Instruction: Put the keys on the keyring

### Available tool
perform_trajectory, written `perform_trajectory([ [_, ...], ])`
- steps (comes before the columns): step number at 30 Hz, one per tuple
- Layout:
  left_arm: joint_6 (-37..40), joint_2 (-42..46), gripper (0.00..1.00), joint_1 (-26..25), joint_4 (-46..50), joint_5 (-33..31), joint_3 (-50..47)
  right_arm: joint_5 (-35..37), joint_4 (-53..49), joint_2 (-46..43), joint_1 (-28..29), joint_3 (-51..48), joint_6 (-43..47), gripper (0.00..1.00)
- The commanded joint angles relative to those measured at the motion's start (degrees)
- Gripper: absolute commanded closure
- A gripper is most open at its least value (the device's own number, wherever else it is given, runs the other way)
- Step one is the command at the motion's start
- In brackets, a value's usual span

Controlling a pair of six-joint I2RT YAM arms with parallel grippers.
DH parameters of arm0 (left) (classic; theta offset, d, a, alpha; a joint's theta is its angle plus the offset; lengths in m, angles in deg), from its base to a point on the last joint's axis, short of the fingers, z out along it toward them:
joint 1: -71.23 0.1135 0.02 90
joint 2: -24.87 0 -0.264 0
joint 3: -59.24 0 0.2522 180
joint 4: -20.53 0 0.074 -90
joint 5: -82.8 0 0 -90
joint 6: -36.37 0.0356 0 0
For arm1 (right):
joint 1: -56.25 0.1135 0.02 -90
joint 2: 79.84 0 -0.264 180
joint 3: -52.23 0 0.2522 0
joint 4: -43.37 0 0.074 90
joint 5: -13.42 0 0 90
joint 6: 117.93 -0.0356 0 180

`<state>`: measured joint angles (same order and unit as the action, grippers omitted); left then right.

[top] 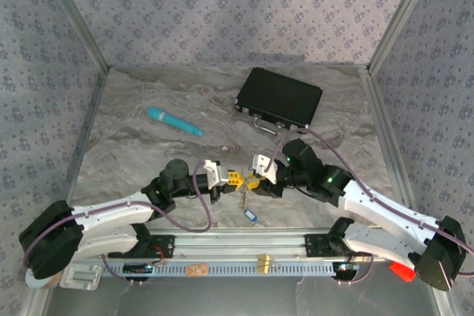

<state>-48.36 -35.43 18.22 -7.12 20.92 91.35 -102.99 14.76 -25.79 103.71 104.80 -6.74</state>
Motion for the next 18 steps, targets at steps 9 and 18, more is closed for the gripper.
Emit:
perform_trajectory([
  [9,-2.81,-1.27,1.00,-0.16,-9.38,2.04,-0.07,-3.70,2.87,1.42,-0.68,0.04,-1.67,0.87],
  [18,-4.66,-1.07,1.00,-0.16,-11.68,2.25,-0.07,-3.73,0.30,2.55,-0.18,1.61,0.24,0.87],
])
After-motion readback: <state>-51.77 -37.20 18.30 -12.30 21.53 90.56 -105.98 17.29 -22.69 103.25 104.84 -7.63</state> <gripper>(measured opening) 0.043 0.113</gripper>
